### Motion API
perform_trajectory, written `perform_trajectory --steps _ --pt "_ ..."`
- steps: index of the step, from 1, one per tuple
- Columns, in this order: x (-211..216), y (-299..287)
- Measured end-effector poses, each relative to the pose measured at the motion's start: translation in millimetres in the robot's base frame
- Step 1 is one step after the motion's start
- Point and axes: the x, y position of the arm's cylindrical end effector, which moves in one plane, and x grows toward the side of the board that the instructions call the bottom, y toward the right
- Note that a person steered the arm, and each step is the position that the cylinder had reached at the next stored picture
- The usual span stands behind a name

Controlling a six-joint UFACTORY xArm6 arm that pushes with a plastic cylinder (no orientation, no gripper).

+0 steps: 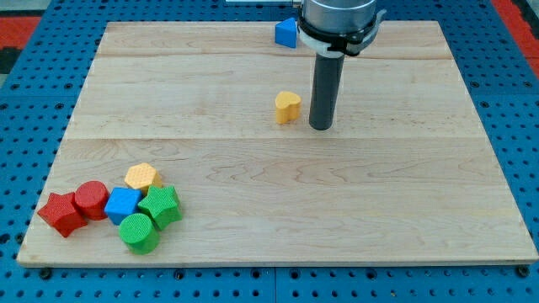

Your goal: Move the heart upwards

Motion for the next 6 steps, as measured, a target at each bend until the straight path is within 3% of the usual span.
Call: perform_trajectory --steps 6 --pt "-23.9 -47.6"
